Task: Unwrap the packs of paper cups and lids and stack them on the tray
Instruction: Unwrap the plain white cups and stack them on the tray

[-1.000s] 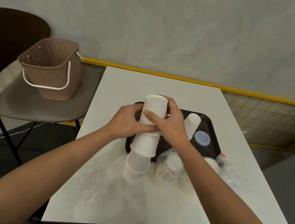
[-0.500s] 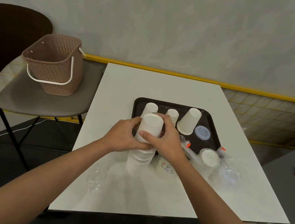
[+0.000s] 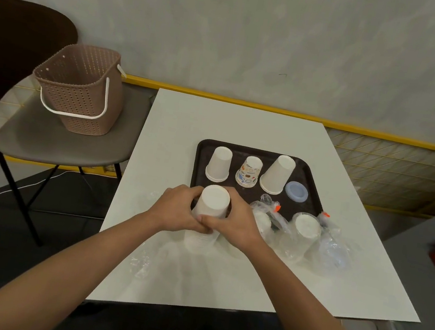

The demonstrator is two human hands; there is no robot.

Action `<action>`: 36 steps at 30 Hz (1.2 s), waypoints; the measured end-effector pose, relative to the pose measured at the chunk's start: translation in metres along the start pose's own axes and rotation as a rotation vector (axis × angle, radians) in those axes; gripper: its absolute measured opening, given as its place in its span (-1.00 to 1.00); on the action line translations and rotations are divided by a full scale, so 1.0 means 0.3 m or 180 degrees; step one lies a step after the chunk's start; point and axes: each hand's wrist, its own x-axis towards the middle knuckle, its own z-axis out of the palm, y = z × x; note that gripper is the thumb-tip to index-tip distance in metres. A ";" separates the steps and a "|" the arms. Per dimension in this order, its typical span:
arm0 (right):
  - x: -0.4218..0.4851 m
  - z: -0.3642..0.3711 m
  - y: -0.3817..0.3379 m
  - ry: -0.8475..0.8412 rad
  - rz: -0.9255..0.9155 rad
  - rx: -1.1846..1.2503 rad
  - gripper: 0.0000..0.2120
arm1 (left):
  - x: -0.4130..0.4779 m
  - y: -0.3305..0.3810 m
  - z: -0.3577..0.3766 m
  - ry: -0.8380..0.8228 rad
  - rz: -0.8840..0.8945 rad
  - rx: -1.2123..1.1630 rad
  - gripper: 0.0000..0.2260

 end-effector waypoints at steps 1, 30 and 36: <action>0.000 0.002 0.006 -0.0007 0.0019 0.0003 -0.45 | -0.002 0.000 0.002 -0.0005 0.0003 -0.0003 -0.32; 0.133 -0.138 -0.245 0.0572 -0.0430 0.0226 -0.51 | 0.074 0.168 -0.246 0.0605 0.0549 -0.0472 -0.51; 0.251 -0.197 -0.261 0.0550 -0.0528 0.0236 -0.50 | 0.184 0.202 -0.294 0.0750 0.0593 -0.0410 -0.42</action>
